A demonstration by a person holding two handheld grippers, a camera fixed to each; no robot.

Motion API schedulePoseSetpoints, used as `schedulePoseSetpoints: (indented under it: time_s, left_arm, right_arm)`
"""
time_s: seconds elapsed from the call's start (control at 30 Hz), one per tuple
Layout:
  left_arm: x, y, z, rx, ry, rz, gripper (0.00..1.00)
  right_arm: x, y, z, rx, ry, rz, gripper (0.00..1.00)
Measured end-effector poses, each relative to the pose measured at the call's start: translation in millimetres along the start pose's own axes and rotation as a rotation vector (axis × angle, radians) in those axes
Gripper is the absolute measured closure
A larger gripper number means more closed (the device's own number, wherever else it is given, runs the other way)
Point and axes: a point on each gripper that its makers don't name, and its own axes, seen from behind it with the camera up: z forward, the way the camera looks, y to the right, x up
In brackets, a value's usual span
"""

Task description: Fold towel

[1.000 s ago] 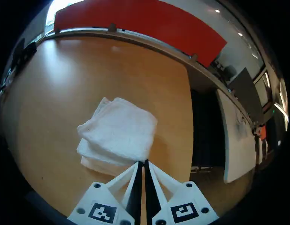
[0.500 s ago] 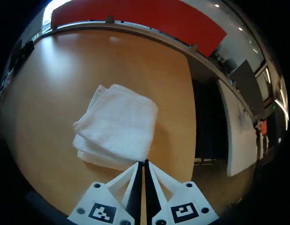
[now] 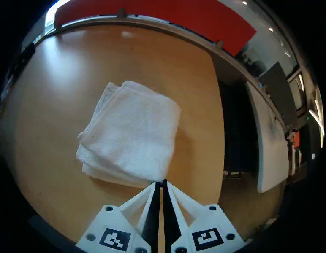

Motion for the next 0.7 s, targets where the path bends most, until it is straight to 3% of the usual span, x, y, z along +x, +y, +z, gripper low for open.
schedulePoseSetpoints:
  time_s: [0.47, 0.7]
  left_arm:
    - [-2.2, 0.8, -3.2, 0.002, -0.010, 0.011, 0.08]
    - [-2.1, 0.7, -3.5, 0.002, -0.011, 0.016, 0.08]
  right_arm:
    - [-14.8, -1.0, 17.5, -0.028, -0.036, 0.013, 0.87]
    - [-15.0, -4.7, 16.8, -0.020, -0.020, 0.022, 0.73]
